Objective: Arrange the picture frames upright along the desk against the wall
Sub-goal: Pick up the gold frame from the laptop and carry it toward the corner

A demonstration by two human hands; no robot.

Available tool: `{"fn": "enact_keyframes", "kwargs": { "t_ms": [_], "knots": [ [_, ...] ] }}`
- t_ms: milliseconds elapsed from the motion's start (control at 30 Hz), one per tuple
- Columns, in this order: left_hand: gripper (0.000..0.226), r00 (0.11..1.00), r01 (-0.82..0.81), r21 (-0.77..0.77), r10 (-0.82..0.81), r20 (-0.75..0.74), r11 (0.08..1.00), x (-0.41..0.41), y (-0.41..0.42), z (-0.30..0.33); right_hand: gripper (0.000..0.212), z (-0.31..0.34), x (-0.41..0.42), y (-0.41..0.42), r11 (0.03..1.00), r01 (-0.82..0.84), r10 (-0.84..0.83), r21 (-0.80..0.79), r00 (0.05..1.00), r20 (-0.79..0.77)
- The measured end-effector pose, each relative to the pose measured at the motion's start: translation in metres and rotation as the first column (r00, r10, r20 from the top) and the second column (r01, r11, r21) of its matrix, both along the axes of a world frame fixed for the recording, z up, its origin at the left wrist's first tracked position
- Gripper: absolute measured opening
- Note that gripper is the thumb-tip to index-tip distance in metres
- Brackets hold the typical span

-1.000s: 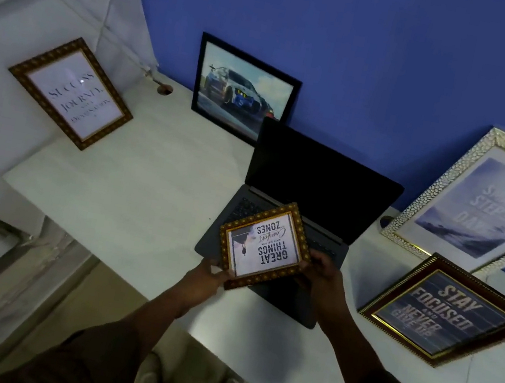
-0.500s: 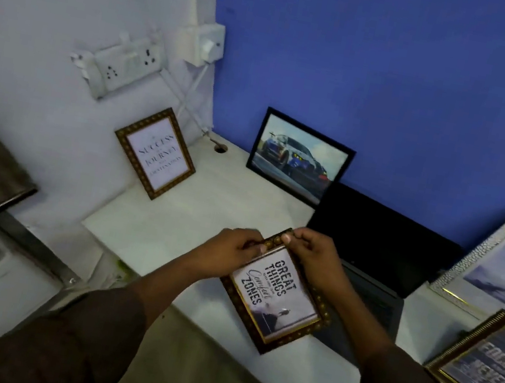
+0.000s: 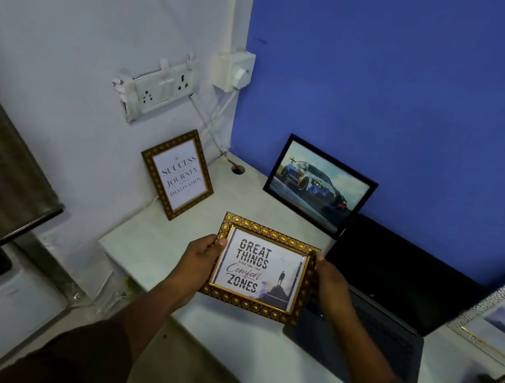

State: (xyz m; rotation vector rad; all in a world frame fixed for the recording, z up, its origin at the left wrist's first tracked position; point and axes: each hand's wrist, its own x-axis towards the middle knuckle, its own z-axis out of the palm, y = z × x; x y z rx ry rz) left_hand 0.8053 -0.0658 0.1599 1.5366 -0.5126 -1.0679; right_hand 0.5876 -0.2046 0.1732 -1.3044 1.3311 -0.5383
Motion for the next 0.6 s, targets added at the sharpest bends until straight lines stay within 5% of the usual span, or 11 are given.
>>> {"fn": "enact_keyframes", "kwargs": {
  "t_ms": [167,400,600],
  "knots": [
    [0.034,0.999,-0.034,0.016,0.035,-0.042,0.999,-0.009,-0.026,0.005,0.045,-0.011,0.016,0.001,0.95,0.085,-0.165,0.299,0.953,0.253],
    [0.084,0.874,0.125,0.168,-0.028,-0.485,0.978,-0.002,-0.049,-0.003,0.048,-0.024,0.026,-0.042,0.963,0.118,-0.176,0.243,0.956,0.235],
    [0.077,0.824,0.161,0.1,-0.078,-0.562,0.982,0.003,-0.057,-0.01,0.049,-0.033,0.044,-0.064,0.991,-0.008,-0.013,0.136,0.988,0.151]
  ]
}}
